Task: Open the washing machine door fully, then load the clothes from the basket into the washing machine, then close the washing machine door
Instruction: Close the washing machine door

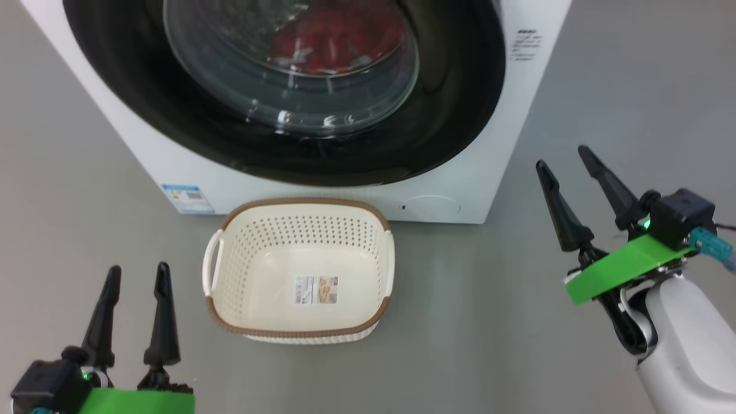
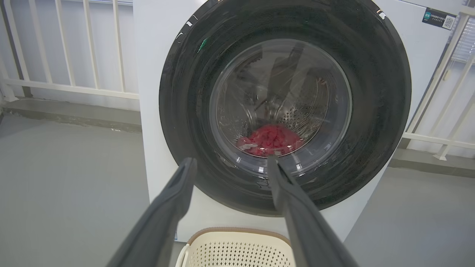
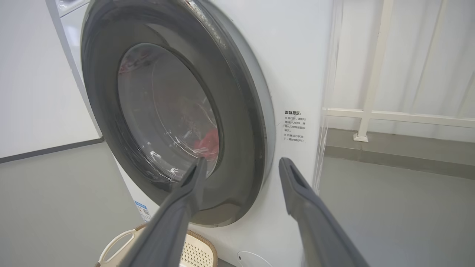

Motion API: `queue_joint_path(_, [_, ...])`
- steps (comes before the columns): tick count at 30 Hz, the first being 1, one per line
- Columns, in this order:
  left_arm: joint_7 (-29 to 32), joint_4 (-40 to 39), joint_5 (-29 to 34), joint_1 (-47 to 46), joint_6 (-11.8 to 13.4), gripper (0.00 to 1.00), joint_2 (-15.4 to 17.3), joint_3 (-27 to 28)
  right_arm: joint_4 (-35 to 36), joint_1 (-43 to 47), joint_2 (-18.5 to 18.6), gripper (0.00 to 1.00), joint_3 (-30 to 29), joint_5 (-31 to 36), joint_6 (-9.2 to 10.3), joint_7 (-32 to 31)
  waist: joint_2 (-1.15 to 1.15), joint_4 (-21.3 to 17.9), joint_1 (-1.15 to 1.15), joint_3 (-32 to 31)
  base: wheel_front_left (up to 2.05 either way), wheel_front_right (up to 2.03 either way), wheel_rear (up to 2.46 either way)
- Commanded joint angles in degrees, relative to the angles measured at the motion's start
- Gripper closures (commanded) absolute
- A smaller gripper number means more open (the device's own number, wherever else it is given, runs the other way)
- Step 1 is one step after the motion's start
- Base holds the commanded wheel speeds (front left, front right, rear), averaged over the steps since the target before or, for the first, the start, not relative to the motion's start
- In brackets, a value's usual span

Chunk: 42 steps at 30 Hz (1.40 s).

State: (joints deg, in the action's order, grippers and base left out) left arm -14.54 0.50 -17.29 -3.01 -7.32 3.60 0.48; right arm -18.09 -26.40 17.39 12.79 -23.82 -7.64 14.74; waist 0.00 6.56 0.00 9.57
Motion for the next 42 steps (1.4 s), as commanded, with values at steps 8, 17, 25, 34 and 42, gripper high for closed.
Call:
queue_joint_path(8, [-0.46,-0.79,-0.31,0.95,-0.17,0.00,1.94,1.40,3.58,5.85,-1.75,0.00,-0.04,0.10,0.15,0.26,0.00,-3.79,0.00,-4.00,0.00,0.00,0.00])
queue_joint_path(17, [-0.46,-0.53,-1.67,1.68,-0.17,0.00,2.62,0.87,4.40,9.79,-3.20,0.00,-1.29,-0.18,0.15,0.26,0.00,-5.43,0.00,-5.14,0.00,0.00,0.00])
queue_joint_path(25, [-0.46,1.01,-1.71,1.96,-0.17,0.00,3.17,0.77,5.72,13.19,-3.90,0.00,-2.62,-0.19,0.15,0.26,0.00,-6.29,0.00,-6.02,0.00,0.00,0.00])
queue_joint_path(34, [-0.46,1.66,-1.28,1.96,-0.17,0.00,3.01,0.92,6.14,14.54,-4.56,0.00,-3.53,0.15,0.15,0.26,0.00,-6.66,0.00,-6.58,0.00,0.00,0.00])
queue_joint_path(42, [-0.46,1.88,-1.36,1.86,-0.17,0.00,3.01,0.97,6.19,14.82,-4.69,0.00,-3.80,0.36,0.15,0.26,0.00,-6.59,0.00,-6.76,0.00,0.00,0.00])
